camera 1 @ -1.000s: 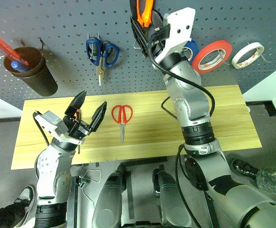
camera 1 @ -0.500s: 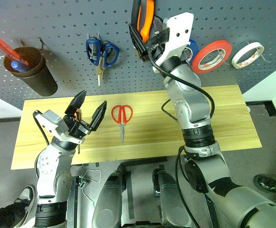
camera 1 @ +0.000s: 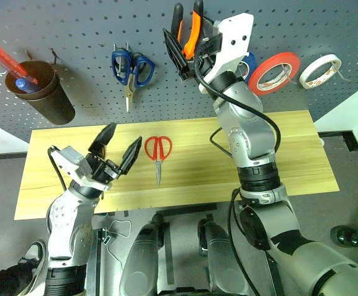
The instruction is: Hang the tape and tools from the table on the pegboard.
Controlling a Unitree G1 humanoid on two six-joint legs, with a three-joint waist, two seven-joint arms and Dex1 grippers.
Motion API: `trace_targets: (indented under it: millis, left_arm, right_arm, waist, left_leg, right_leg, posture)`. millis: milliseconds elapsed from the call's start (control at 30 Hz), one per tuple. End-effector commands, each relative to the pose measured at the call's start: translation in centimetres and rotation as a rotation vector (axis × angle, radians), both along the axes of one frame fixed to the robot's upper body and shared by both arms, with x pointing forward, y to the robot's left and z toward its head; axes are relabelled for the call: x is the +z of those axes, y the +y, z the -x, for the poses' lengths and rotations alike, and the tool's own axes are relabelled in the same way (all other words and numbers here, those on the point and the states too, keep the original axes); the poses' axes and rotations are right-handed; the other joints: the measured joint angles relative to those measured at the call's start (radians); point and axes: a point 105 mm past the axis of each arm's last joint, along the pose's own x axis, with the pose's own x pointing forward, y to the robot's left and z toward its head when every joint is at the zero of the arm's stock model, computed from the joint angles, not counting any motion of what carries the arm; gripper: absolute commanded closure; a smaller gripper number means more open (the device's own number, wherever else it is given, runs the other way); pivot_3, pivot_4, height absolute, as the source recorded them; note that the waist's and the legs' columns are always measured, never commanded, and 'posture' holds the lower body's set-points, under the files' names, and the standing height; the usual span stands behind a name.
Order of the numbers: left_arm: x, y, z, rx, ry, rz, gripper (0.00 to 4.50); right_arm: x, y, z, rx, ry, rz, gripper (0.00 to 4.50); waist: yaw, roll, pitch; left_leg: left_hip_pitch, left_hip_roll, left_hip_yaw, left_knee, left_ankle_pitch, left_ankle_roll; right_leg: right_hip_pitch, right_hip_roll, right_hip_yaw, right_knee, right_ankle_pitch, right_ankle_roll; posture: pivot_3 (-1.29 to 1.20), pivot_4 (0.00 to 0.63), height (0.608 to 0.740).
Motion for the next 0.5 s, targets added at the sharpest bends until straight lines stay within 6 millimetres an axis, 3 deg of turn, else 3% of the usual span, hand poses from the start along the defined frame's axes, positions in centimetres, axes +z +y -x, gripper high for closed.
trace_targets:
  millis: [33, 367, 500]
  left_arm:
    - [0.6, -1.0, 1.2, -0.066, -0.023, -0.013, 0.51]
    - [0.2, -0.7, 1.5, -0.052, -0.027, -0.036, 0.51]
    - [-0.1, -0.4, 1.6, -0.034, -0.019, -0.043, 0.51]
  right_arm:
    - [1.0, -0.5, 1.3, 0.009, -0.058, -0.007, 0.03]
    - [-0.6, -2.4, 2.7, -0.020, -0.036, 0.068, 0.03]
    - [-2.0, -4.1, 3.5, -0.026, 0.008, 0.115, 0.03]
  waist:
    - [0.001, 0.000, 0.000]
    - [0.001, 0.000, 0.000]
    - [0.003, 0.000, 0.000]
  left_leg:
    - [0.000, 0.000, 0.000, 0.000, 0.000, 0.000]
    - [0.000, 0.000, 0.000, -0.001, 0.000, 0.000]
    - [0.000, 0.000, 0.000, -0.001, 0.000, 0.000]
  right_leg:
    - [0.000, 0.000, 0.000, 0.000, 0.000, 0.000]
    - [0.000, 0.000, 0.000, -0.001, 0.000, 0.000]
    - [0.000, 0.000, 0.000, -0.002, 0.000, 0.000]
  posture:
    - [0.07, 0.336, 0.714]
    - [0.08, 0.328, 0.714]
    - [0.08, 0.328, 0.714]
